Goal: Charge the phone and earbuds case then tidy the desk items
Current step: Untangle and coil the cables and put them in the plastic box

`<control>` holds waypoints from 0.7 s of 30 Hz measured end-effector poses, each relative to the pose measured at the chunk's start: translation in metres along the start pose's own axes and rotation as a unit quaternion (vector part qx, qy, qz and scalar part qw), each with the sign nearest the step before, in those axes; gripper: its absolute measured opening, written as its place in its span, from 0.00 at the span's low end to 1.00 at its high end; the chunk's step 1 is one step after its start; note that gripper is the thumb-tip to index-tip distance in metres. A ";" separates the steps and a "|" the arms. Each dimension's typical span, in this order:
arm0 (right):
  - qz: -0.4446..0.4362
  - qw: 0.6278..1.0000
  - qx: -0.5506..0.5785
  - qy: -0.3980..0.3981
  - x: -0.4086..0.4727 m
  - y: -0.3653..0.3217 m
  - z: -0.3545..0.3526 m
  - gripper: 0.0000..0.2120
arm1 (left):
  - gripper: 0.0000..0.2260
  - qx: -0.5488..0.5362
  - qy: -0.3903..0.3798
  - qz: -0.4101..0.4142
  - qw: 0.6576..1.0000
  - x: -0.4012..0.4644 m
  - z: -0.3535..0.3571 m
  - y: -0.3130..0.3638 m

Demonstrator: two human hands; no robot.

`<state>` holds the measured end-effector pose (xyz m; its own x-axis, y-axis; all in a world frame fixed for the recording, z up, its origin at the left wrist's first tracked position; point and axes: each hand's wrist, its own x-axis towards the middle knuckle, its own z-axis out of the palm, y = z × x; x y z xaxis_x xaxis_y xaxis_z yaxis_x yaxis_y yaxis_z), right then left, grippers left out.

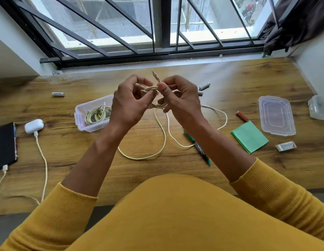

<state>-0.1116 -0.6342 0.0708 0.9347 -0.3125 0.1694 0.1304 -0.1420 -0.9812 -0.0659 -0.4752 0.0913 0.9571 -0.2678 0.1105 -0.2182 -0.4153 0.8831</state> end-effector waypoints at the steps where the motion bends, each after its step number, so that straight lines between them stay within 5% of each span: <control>1: 0.008 1.000 0.008 -0.003 0.000 0.000 -0.001 0.05 | 0.12 -0.049 -0.027 -0.007 0.998 0.000 -0.003 -0.001; 5: 0.023 0.999 0.016 -0.020 -0.001 -0.001 -0.009 0.08 | 0.12 -0.129 -0.095 -0.027 0.987 -0.002 -0.010 -0.003; 12: 0.107 0.986 0.106 -0.070 -0.003 -0.004 -0.013 0.12 | 0.11 0.009 -0.021 -0.007 1.000 0.000 -0.008 -0.008; 21: 0.082 0.983 0.114 -0.123 -0.002 -0.003 -0.015 0.15 | 0.05 0.131 0.052 0.034 0.989 -0.002 -0.002 -0.003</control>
<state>-0.1183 -0.6469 0.0751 0.9972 -0.0740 0.0084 0.0169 0.1138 -0.9934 -0.0666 -0.4713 0.0892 0.9499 -0.2178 0.2242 -0.3119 -0.6142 0.7249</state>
